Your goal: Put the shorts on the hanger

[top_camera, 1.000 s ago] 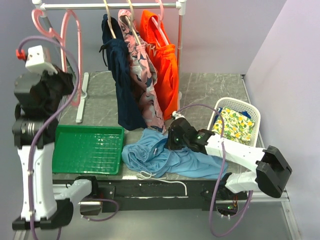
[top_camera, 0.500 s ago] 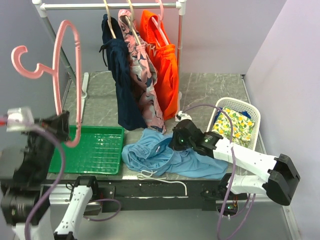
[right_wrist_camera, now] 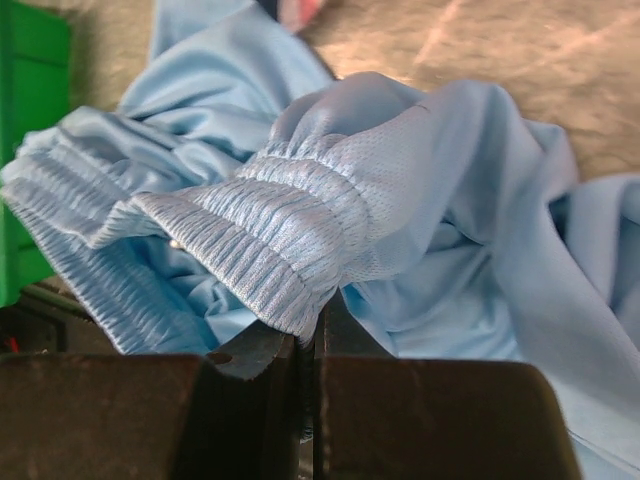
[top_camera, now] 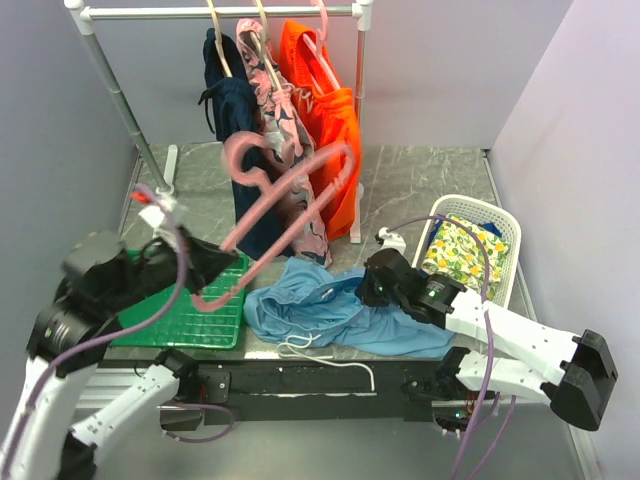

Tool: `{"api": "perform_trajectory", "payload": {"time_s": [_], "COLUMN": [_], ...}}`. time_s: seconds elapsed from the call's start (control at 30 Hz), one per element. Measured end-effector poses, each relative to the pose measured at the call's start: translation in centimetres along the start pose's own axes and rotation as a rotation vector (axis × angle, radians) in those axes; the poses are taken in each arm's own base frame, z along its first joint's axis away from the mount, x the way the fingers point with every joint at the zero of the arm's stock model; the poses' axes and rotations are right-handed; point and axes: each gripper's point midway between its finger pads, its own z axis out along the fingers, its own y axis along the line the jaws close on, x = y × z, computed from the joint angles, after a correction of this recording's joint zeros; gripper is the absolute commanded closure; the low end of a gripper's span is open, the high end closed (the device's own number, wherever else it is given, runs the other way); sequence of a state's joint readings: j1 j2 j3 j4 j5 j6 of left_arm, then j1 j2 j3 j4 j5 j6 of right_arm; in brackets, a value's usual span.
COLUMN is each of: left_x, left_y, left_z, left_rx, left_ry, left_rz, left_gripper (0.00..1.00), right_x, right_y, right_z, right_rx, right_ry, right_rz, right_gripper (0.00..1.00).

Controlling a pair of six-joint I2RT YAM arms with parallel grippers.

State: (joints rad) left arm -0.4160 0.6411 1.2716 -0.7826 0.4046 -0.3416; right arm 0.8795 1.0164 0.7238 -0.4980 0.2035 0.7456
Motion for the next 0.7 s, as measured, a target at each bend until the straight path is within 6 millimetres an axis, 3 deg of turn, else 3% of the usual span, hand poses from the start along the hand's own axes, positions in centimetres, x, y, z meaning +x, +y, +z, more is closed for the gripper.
{"api": "perform_trajectory", "payload": {"time_s": [0.17,0.27,0.47,0.7], "left_x": [3.8,5.3,7.3,9.0], "left_y": [-2.9,-3.0,-2.4,-2.1], "left_z": [1.6,1.3,-1.1,-4.5], "left_rx": [0.144,0.136,0.115,0.131], "left_ry": [0.196,0.258,0.295,0.324], "left_rz": [0.067,0.107,0.129,0.118], "left_gripper": [0.99,0.99,0.99,0.99], "right_x": [0.5,0.8,1.8,2.2], "right_y": [-1.5,-2.4,-4.5,-5.5], "right_z": [0.2,0.4,0.4,0.8], "right_rx": [0.063,0.102,0.171,0.228], "right_ry": [-0.008,-0.011,-0.020,-0.020], "right_rz": [0.033,0.058,0.095,0.110], "right_gripper": [1.00,1.00,1.00,1.00]}}
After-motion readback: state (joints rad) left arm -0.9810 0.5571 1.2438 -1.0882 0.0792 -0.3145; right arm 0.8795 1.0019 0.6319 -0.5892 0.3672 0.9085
